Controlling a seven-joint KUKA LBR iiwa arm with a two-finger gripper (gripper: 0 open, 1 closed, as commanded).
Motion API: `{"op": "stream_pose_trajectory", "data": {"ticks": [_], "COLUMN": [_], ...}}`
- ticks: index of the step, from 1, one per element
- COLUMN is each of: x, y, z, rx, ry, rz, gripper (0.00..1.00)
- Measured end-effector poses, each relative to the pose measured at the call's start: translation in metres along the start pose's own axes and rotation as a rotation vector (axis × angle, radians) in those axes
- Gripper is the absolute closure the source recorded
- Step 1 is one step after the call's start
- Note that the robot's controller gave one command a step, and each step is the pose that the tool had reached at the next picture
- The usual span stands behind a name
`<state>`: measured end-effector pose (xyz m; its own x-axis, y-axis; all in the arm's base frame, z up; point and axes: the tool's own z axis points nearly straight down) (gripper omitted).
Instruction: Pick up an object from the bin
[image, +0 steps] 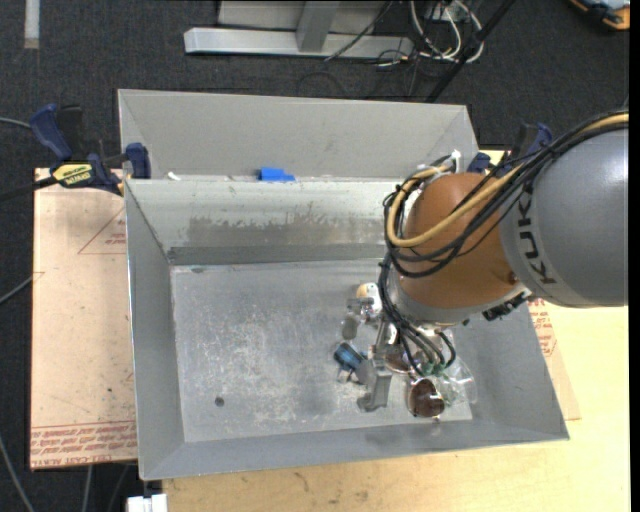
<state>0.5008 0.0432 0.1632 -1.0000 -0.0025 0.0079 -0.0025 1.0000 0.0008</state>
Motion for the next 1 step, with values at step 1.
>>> {"op": "stream_pose_trajectory", "data": {"ticks": [1], "x": [-0.0016], "y": [-0.0001], "z": [-0.0043], "rx": [0.0], "ry": [-0.008], "rz": [0.001], "gripper": [0.0]}}
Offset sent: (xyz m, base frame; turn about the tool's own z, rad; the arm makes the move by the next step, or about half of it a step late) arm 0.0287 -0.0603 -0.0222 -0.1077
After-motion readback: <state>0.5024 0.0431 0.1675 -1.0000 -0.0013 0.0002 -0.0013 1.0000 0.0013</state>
